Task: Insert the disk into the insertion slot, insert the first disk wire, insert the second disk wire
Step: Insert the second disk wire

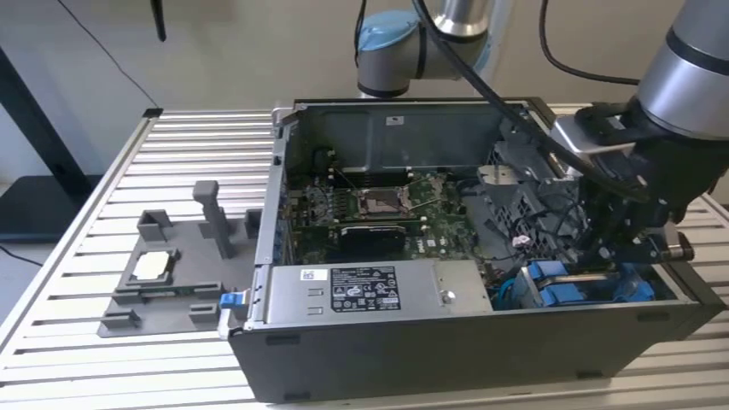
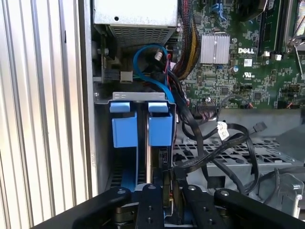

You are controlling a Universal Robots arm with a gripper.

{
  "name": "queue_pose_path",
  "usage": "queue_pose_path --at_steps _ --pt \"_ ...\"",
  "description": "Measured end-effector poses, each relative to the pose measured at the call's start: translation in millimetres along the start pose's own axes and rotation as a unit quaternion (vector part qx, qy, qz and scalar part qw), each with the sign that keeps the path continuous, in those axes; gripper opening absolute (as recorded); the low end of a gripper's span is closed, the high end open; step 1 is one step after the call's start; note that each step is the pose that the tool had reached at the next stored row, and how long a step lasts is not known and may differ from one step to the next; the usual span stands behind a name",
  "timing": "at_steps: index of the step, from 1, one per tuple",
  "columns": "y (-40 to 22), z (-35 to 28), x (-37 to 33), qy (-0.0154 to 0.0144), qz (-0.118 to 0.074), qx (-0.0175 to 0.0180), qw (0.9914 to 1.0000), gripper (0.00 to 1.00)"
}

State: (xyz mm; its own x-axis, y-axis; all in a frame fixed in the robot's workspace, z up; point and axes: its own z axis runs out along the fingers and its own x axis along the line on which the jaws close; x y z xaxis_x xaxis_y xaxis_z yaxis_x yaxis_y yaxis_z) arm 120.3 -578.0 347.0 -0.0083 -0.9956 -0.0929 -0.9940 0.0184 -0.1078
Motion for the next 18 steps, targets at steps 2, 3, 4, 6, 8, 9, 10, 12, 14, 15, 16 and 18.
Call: queue_pose_path --at_steps 2,3,4,6,8,9,10,12,14,15,16,18 --pt "-0.6 -5.0 -0.5 0.0 0.0 -0.0002 1.0 0.24" --pt "-0.8 -7.2 -0.7 0.0 0.0 -0.0003 1.0 0.24" --pt "-1.0 -9.4 -1.0 -0.0001 0.0 -0.0005 1.0 0.24" --pt "-1.5 -14.1 -1.4 0.0 0.0 -0.0008 1.0 0.24" --pt "-2.0 -18.4 -1.8 0.0 0.0 -0.0011 1.0 0.24" --pt "-2.2 -19.8 -2.0 -0.0001 0.0 -0.0011 1.0 0.24" --pt "-2.3 -20.9 -2.1 0.0 0.0 -0.0012 1.0 0.24" --pt "-2.4 -21.5 -2.1 -0.0002 0.0 -0.0012 1.0 0.24" --pt "-2.5 -22.4 -2.2 0.0 0.0 -0.0012 1.0 0.24" --pt "-2.5 -22.4 -2.2 -0.0001 0.0 -0.0012 1.0 0.24" --pt "-2.5 -22.4 -2.2 0.0 0.0 -0.0012 1.0 0.24" --pt "-2.5 -22.5 -2.2 0.0 0.0 -0.0012 1.0 0.24"
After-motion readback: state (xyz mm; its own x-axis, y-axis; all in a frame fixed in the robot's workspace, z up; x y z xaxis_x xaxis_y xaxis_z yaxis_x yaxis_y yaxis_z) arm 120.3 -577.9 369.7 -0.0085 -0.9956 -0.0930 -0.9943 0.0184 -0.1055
